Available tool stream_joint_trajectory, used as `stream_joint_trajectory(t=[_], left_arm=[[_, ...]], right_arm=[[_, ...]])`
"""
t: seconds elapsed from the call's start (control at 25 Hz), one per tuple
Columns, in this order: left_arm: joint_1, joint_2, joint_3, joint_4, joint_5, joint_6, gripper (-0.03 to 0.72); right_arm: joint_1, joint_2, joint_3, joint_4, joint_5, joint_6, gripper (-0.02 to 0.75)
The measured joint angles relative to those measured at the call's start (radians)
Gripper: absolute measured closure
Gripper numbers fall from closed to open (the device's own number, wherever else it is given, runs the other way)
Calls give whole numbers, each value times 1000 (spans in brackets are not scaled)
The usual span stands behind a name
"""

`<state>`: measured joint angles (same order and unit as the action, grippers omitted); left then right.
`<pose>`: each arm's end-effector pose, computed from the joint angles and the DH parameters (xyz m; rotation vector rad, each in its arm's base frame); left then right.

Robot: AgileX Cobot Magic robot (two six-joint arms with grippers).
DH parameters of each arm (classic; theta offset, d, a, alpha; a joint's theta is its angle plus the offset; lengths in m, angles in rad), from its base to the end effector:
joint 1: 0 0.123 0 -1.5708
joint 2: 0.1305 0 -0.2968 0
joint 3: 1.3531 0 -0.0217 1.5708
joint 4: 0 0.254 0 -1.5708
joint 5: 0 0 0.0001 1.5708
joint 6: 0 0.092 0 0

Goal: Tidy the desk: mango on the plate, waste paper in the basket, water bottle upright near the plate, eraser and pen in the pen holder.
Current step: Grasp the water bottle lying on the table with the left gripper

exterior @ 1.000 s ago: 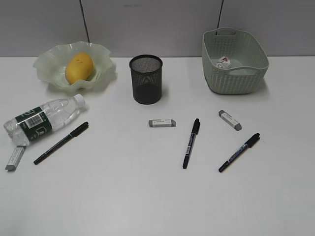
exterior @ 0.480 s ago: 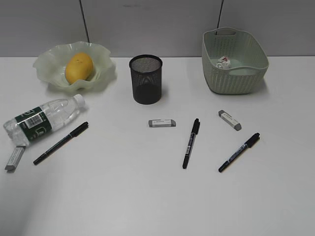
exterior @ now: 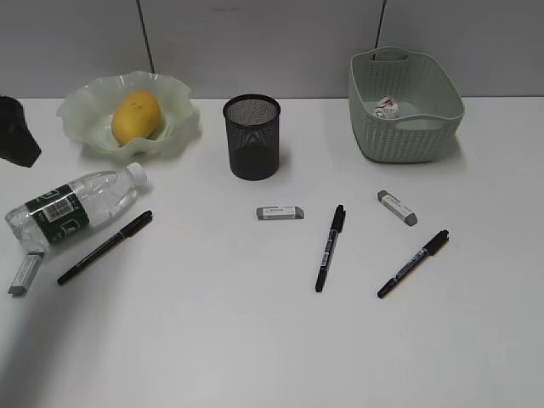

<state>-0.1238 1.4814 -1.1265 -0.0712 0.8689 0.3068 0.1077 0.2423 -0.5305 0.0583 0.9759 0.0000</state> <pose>0.2986 -0.0422 0.2900 0.5326 2.6505 -0.0324 0.0271 0.0074 0.2925 -0.1091 2.1700 0.1327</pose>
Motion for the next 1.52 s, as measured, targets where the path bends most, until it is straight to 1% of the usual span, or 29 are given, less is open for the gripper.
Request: stream_joint_trajectory(t=[0.08, 0.28, 0.48, 0.68, 0.8, 0.96, 1.2, 1.52], left_arm=[[0, 78, -60, -3, 17, 43, 74], [0, 267, -183, -17, 62, 125, 22], [-1, 413, -305, -24, 127, 197, 17], [-41, 532, -431, -15, 207, 236, 17], [-75, 592, -494, 42, 257, 240, 17], [-90, 648, -530, 85, 298, 240, 18], [-90, 671, -534, 157, 283, 240, 18], [-92, 724, -538, 163, 255, 240, 21]], right_arm=[[0, 0, 0, 0, 0, 0, 153], [0, 0, 0, 0, 0, 0, 153], [0, 0, 0, 0, 0, 0, 153], [0, 0, 0, 0, 0, 0, 153], [0, -1, 0, 0, 0, 0, 153], [0, -1, 0, 0, 0, 0, 153], [0, -1, 0, 0, 0, 0, 153], [0, -1, 0, 0, 0, 0, 153]])
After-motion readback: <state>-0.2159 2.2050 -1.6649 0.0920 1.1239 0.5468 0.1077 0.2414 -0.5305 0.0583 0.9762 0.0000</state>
